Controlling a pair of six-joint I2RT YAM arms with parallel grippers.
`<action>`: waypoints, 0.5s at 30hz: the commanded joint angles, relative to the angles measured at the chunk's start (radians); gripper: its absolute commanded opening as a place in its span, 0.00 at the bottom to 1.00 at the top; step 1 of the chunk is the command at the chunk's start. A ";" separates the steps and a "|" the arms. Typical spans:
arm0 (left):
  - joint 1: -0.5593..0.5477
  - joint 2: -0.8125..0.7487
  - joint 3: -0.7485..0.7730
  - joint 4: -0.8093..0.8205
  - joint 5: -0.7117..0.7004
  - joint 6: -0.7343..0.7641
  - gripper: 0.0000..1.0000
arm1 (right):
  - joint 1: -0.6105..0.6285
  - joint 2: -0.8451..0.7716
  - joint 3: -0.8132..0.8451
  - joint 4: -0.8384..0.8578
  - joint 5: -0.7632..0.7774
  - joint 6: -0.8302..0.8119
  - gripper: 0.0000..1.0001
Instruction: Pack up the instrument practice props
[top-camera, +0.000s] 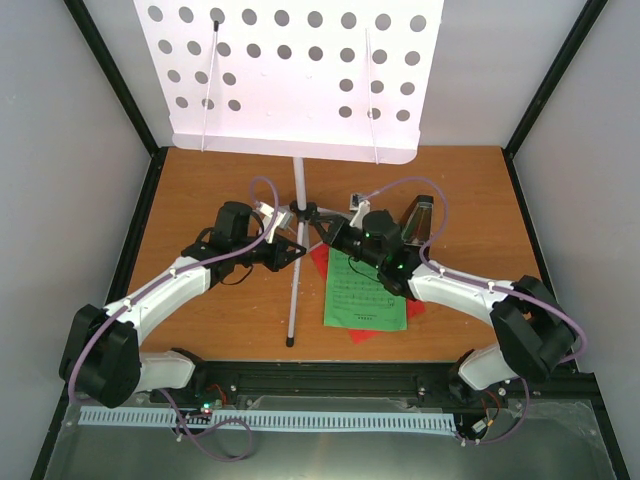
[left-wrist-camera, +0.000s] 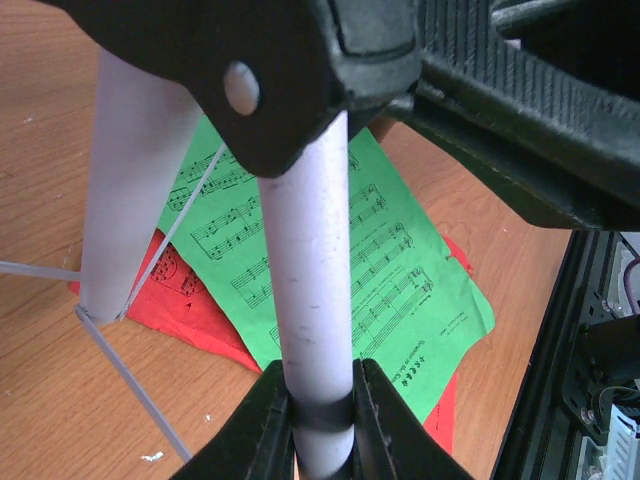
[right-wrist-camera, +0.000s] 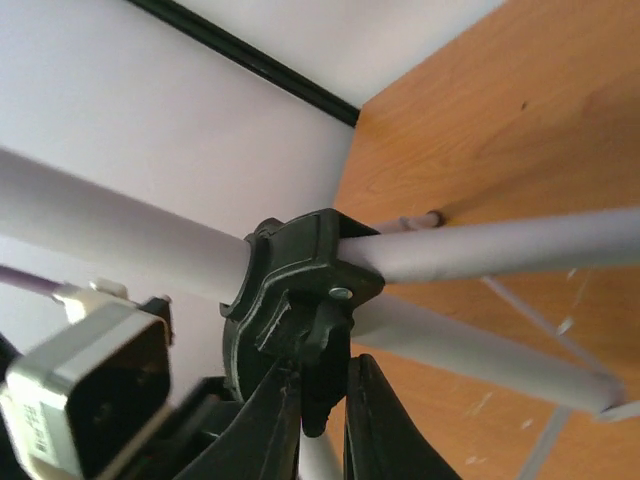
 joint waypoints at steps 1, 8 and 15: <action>0.004 0.019 0.023 -0.027 -0.028 0.066 0.04 | 0.051 -0.006 0.033 -0.112 0.109 -0.607 0.06; 0.005 0.028 0.024 -0.024 -0.016 0.064 0.03 | 0.077 -0.015 0.042 -0.172 0.244 -1.325 0.03; 0.004 0.025 0.026 -0.023 -0.010 0.064 0.02 | 0.087 0.016 0.059 -0.129 0.394 -1.866 0.03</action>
